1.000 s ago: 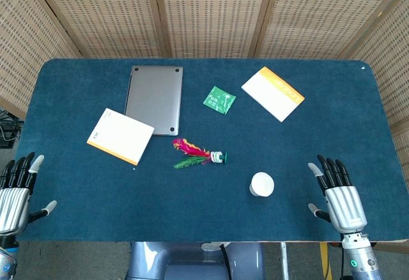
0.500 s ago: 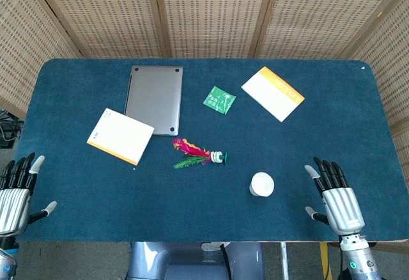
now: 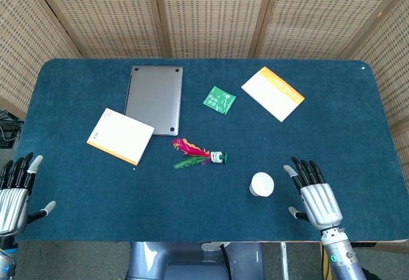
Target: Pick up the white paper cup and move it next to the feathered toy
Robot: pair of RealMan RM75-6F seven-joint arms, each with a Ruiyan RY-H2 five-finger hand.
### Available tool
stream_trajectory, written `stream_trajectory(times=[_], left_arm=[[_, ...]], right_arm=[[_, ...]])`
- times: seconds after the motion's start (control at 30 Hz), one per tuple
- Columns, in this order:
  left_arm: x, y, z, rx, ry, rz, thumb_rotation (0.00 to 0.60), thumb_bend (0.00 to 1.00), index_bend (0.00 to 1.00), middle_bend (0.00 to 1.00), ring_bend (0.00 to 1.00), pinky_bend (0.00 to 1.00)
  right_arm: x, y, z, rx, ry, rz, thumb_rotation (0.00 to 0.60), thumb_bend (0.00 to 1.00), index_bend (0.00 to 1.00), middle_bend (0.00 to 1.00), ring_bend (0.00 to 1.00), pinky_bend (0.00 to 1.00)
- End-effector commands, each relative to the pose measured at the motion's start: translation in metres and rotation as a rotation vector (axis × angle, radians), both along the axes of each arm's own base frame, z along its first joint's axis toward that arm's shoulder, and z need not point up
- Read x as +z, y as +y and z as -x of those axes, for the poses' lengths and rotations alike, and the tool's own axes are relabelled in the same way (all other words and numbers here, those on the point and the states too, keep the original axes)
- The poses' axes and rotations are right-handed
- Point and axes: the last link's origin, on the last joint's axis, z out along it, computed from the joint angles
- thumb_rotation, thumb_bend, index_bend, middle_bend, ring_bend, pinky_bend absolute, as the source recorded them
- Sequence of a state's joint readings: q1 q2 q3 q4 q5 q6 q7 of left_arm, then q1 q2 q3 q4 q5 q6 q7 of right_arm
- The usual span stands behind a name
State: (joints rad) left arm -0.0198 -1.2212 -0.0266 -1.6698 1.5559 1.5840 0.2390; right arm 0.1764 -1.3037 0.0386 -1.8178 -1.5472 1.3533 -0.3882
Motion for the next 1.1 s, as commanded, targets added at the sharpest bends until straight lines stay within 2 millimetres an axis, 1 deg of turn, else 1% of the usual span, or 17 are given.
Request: stream_trajectory(times=[0.03, 0.2, 0.43, 0.53, 0.83, 1.1], left_arm=[[0.0, 0.0, 0.0, -0.002, -0.003, 0.001, 0.6, 0.11, 0.0, 0.0, 0.0, 0.0], [0.001, 0.0, 0.0, -0.001, -0.006, 0.001, 0.6, 0.11, 0.0, 0.0, 0.0, 0.0], [0.001, 0.0, 0.0, -0.002, -0.006, 0.003, 0.6, 0.11, 0.0, 0.0, 0.0, 0.0], [0.0, 0.001, 0.0, -0.001, -0.004, 0.007, 0.6, 0.11, 0.0, 0.0, 0.0, 0.0], [-0.001, 0.001, 0.001, 0.004, -0.004, 0.01, 0.6, 0.11, 0.0, 0.0, 0.0, 0.0], [-0.001, 0.002, 0.002, 0.008, -0.009, 0.01, 0.6, 0.11, 0.0, 0.0, 0.0, 0.0]], right_arm=[[-0.017, -0.006, -0.018, -0.014, 0.006, -0.049, 0.6, 0.14, 0.1, 0.0, 0.0, 0.0], [-0.025, -0.012, -0.026, -0.032, 0.013, -0.07, 0.6, 0.18, 0.14, 0.0, 0.0, 0.0], [-0.036, -0.027, -0.036, -0.05, 0.05, -0.094, 0.6, 0.18, 0.14, 0.0, 0.0, 0.0], [-0.04, -0.034, -0.038, -0.06, 0.065, -0.103, 0.6, 0.19, 0.16, 0.0, 0.0, 0.0], [-0.051, -0.044, -0.041, -0.08, 0.097, -0.122, 0.6, 0.2, 0.23, 0.0, 0.0, 0.0], [-0.064, -0.051, -0.038, -0.107, 0.118, -0.146, 0.6, 0.2, 0.27, 0.0, 0.0, 0.0]])
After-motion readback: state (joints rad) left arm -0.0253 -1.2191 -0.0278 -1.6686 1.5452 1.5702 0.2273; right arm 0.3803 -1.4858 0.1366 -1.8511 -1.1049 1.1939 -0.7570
